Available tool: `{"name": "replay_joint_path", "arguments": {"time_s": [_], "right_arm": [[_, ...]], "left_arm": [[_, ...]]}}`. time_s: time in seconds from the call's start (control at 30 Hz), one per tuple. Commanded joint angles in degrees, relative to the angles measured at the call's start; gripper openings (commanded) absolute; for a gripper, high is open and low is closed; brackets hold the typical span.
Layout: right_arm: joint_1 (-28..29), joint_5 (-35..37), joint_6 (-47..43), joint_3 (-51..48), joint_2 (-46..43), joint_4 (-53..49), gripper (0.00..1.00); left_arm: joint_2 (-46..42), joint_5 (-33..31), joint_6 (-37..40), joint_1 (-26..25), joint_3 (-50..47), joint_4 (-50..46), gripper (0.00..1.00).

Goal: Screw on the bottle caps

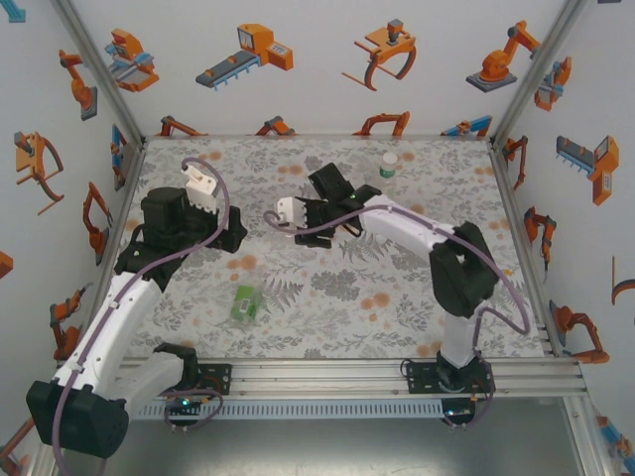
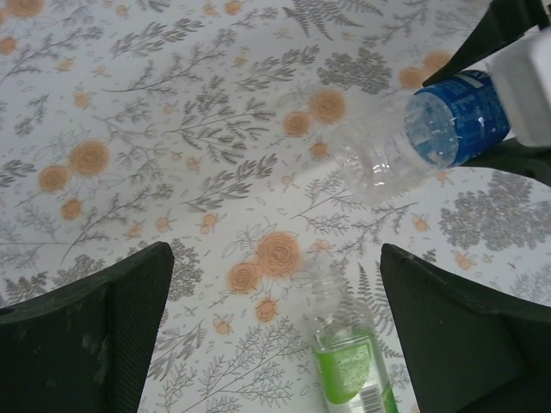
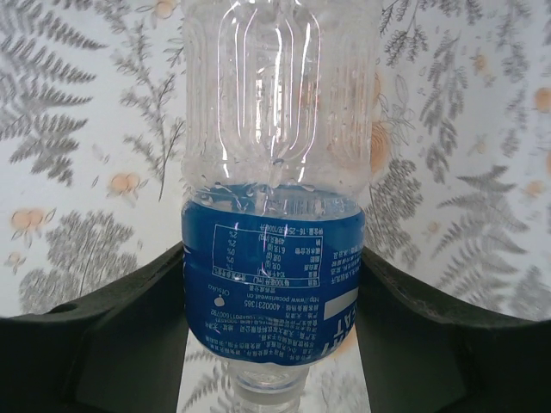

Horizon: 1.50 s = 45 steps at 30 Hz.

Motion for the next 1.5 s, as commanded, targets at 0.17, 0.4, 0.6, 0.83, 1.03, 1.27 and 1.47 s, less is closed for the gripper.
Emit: {"name": "replay_joint_path", "arguments": {"time_s": [0.17, 0.4, 0.6, 0.83, 1.03, 1.27, 1.47], "right_arm": [[5.98, 11.3, -11.77, -12.09, -17.38, -2.76, 0.49], [13.89, 23.4, -16.26, -13.03, -26.64, -9.86, 0.5], [19.16, 28.98, -19.38, -13.43, -32.11, -10.11, 0.53], [23.0, 32.65, -20.92, -11.25, -33.07, -11.42, 0.53], [26.1, 35.37, -23.24, -9.76, -32.56, -10.57, 0.53], [26.94, 36.92, -25.75, -8.5, -32.23, -8.78, 0.54], [27.18, 37.01, -27.02, -8.36, -32.5, -6.92, 0.55]], "left_arm": [[2.31, 18.54, 3.72, -2.33, 4.21, -3.09, 0.99], [8.04, 25.82, 8.31, -10.61, 12.44, -14.42, 0.97], [11.59, 30.15, 5.31, -15.72, 15.49, -14.92, 0.99], [15.06, 35.35, 5.04, -19.23, 18.87, -15.31, 1.0], [18.2, 37.62, 6.06, -20.77, 21.6, -17.16, 0.95], [21.49, 38.16, 8.74, -22.21, 23.5, -20.91, 0.89], [22.45, 38.74, 10.0, -22.64, 23.78, -21.29, 0.78]]}}
